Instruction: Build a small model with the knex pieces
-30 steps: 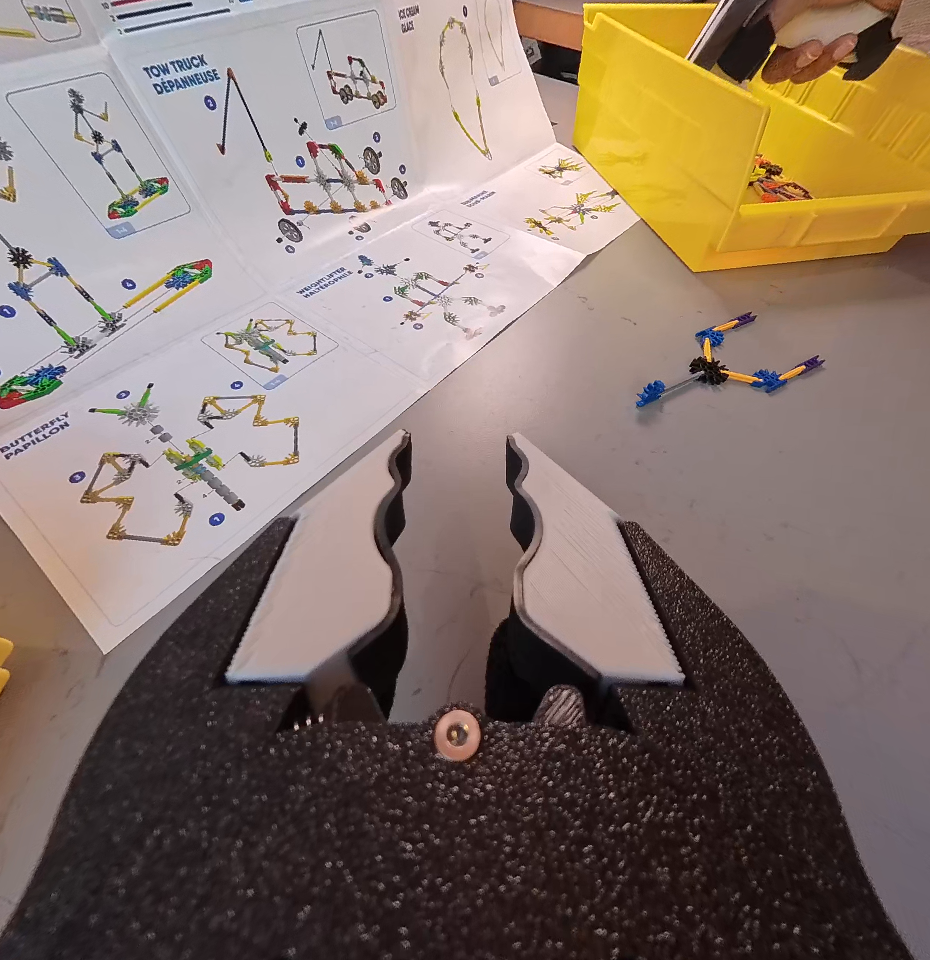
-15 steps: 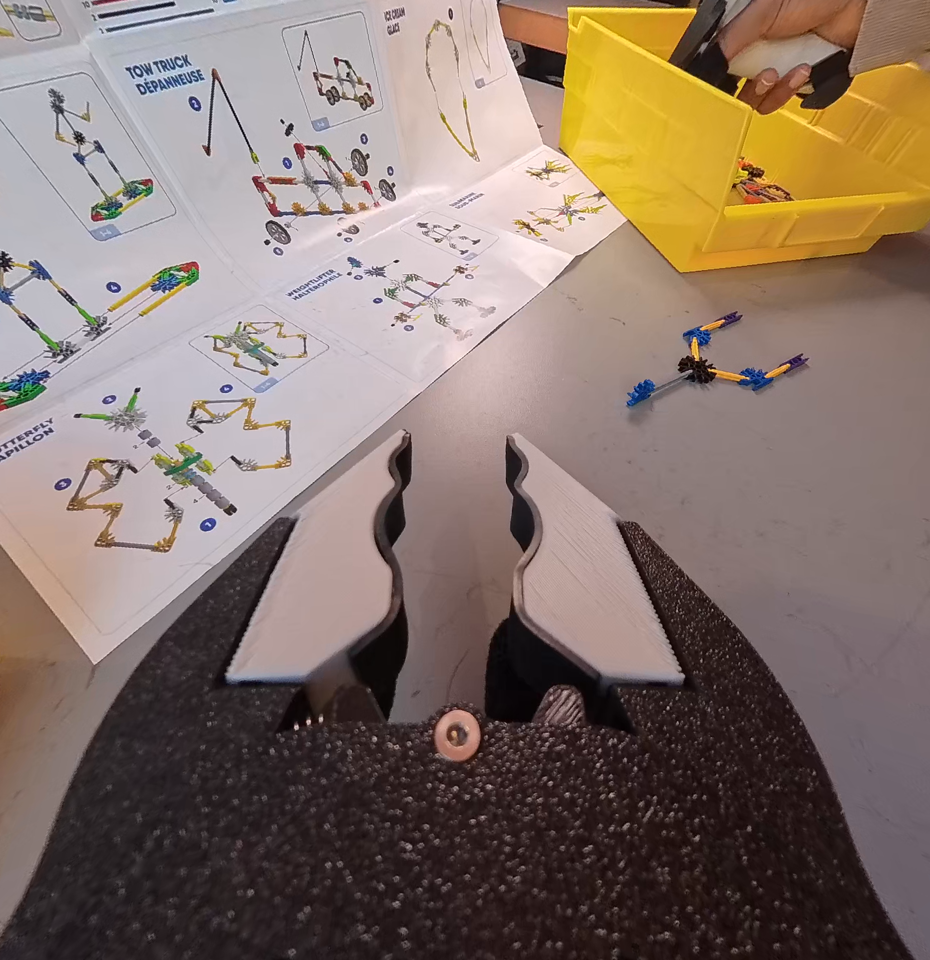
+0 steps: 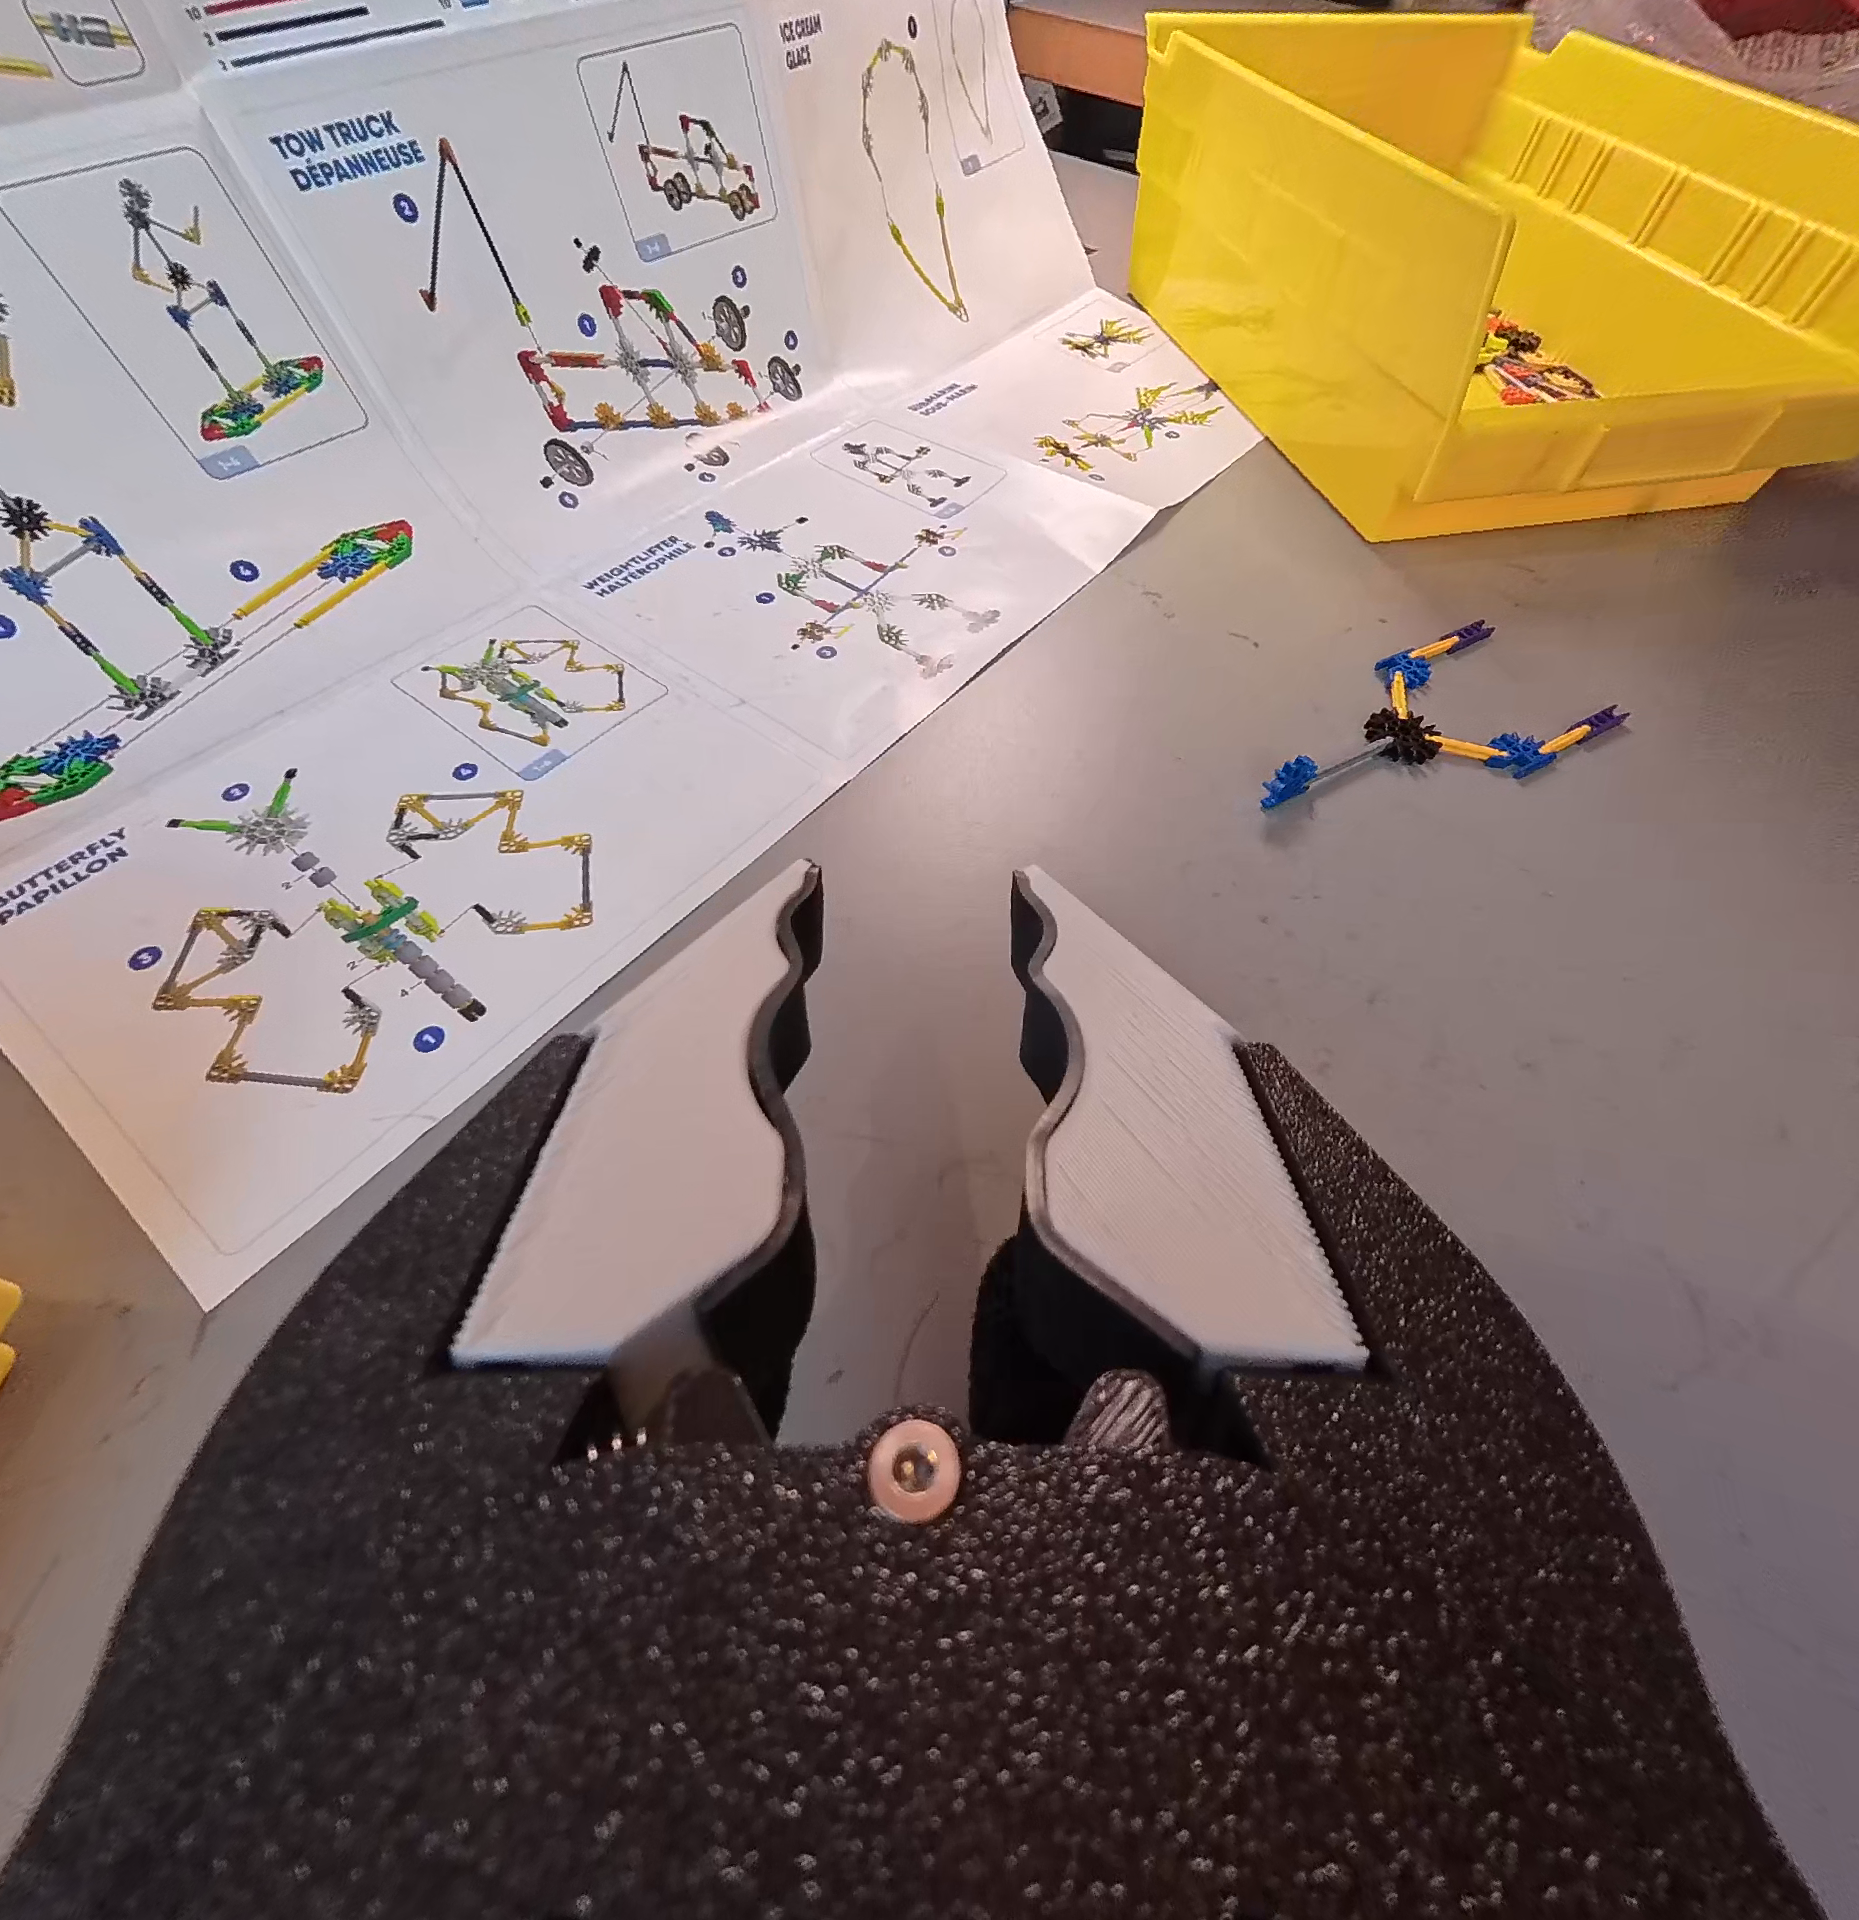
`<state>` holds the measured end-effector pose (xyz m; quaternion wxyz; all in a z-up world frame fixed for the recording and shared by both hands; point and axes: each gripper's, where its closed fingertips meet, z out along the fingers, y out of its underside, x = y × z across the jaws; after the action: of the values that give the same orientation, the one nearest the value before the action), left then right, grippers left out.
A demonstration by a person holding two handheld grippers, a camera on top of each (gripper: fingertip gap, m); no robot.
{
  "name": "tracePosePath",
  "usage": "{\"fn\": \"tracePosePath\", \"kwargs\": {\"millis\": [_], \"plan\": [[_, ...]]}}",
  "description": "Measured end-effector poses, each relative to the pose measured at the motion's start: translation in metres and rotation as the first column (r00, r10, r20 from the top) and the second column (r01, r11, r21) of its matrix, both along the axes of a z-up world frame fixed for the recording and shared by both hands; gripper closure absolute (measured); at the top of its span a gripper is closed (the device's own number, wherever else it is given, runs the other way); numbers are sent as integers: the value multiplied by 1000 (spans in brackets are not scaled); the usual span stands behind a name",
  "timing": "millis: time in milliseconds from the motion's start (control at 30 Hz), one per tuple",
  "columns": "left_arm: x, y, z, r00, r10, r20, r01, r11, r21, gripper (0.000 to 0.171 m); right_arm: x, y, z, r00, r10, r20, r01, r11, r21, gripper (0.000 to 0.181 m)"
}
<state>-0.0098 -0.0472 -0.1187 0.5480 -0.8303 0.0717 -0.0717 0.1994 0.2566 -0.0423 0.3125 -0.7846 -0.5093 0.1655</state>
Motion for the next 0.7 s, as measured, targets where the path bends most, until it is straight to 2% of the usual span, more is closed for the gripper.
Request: {"fn": "tracePosePath", "kwargs": {"millis": [67, 133, 233, 300, 367, 467, 600, 700], "plan": [[-1, 1, -1, 1000, 1, 1, -1, 1000, -9, 135, -26, -73, 27, 978, 190, -85, -192, 981, -19, 181], [0, 2, -2, 1000, -5, -5, 5, 1000, -11, 135, -48, -151, 27, 913, 397, -96, -402, 915, -37, 181], [1, 1, -2, 1000, -9, -21, 9, 1000, -6, 135, -70, -243, -12, 806, 590, -39, -591, 802, -81, 181], [2, -1, -1, 1000, -8, -29, 8, 1000, -3, 135, -85, -280, -50, 766, 643, 3, -639, 761, -110, 181], [0, -3, -1, 999, -3, -46, 3, 1000, 1, 135, -94, -301, -87, 736, 674, 64, -665, 738, -119, 181], [-2, -6, 1, 997, 4, -71, -4, 1000, 6, 135, -103, -318, -119, 732, 674, 98, -660, 737, -142, 181], [-2, -7, 4, 997, 10, -72, -9, 1000, 12, 135, -106, -317, -132, 754, 647, 113, -635, 762, -122, 179], [0, -8, 4, 998, -5, -69, 5, 1000, 5, 135, -101, -310, -121, 769, 633, 93, -624, 774, -107, 162]]}}
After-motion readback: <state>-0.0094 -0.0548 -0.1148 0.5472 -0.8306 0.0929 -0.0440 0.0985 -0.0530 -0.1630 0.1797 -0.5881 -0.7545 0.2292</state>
